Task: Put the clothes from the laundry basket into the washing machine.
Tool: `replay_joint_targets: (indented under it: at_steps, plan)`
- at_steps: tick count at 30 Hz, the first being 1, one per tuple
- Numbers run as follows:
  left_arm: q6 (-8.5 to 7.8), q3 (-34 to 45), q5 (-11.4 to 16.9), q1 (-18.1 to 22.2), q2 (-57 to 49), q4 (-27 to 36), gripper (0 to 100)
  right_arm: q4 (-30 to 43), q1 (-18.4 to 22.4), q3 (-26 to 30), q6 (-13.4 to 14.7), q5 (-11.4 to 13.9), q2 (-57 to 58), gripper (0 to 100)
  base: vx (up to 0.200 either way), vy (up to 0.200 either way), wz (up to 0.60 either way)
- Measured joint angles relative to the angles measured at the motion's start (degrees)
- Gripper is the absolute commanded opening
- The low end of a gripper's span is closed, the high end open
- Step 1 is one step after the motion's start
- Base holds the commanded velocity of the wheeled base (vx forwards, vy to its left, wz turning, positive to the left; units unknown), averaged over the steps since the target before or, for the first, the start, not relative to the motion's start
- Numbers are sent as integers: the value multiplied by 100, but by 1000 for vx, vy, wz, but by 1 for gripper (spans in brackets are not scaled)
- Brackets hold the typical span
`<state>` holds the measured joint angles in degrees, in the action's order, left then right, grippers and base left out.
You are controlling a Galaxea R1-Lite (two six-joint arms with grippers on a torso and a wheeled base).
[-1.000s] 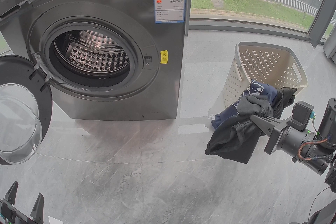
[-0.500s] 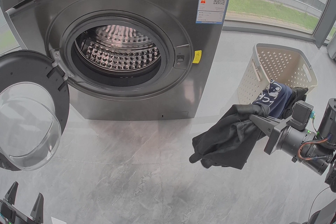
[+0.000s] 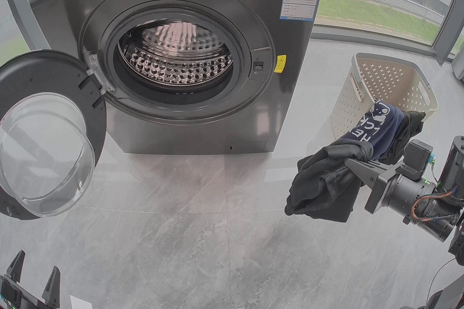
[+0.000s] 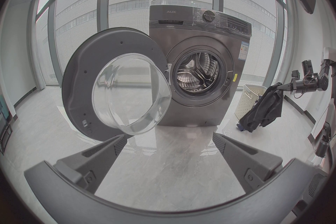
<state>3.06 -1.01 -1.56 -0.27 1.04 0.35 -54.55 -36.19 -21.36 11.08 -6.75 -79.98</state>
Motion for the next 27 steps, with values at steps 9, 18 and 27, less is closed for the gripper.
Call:
replay_joint_targets:
  at_steps: [9,18,27]
  plan:
    - [0,0,1,0,0,2,100,0,0,4,0,-2,0,0,0,200,0]
    - [0,0,0,0,0,0,100,1,0,11,0,-2,0,0,0,200,0]
    - [-2,2,0,0,0,0,100,9,0,20,-2,-2,0,0,0,156,0]
